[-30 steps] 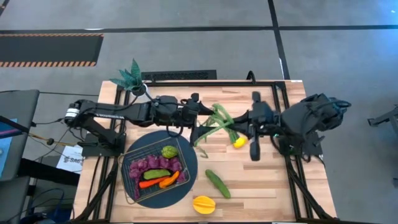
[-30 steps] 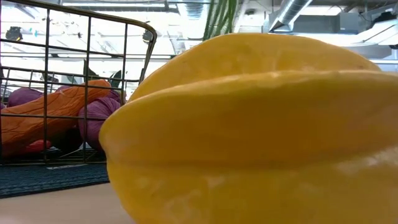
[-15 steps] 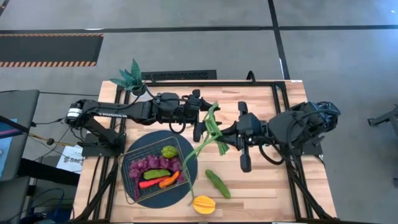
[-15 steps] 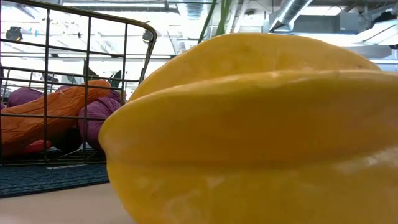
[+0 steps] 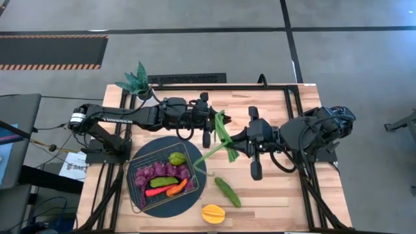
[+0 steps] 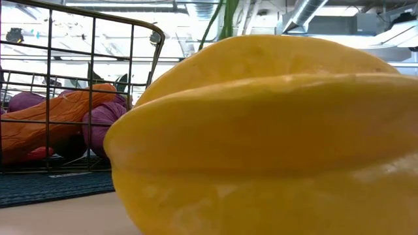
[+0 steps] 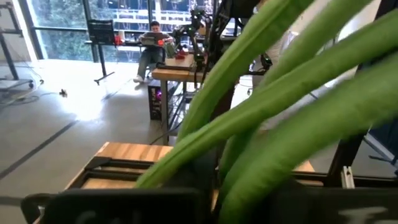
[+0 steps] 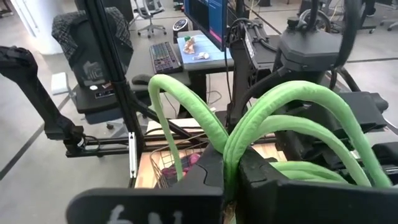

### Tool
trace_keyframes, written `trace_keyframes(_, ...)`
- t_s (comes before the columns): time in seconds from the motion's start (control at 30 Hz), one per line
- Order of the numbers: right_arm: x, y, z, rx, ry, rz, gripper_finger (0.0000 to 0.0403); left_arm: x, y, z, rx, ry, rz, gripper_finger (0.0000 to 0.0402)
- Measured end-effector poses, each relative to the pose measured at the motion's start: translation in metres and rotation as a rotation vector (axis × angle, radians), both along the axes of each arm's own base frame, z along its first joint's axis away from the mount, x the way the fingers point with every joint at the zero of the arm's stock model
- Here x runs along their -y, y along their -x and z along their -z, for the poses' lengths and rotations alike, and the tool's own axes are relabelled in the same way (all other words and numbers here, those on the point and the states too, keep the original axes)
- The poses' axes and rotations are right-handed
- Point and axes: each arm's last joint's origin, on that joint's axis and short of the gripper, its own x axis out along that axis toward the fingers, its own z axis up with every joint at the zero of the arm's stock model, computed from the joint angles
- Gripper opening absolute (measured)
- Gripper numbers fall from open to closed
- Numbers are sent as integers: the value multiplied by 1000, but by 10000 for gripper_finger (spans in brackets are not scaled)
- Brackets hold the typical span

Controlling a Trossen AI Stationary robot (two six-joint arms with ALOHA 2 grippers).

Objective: Build produce basket
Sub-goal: Put the bunch of green beans into the wire basket

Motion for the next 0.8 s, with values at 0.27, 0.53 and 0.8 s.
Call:
trace_keyframes(0.27,-7,2,0,2,-3,-21,7,-1,0,-6,60,-23,-35,2)
trace_keyframes(0.53,-18,6,0,6,-16,-63,19,-2,0,-11,111,-39,-78,0)
trace_keyframes(0.8,-18,6,1,2,-17,-73,97,0,1,-12,122,-33,-65,0)
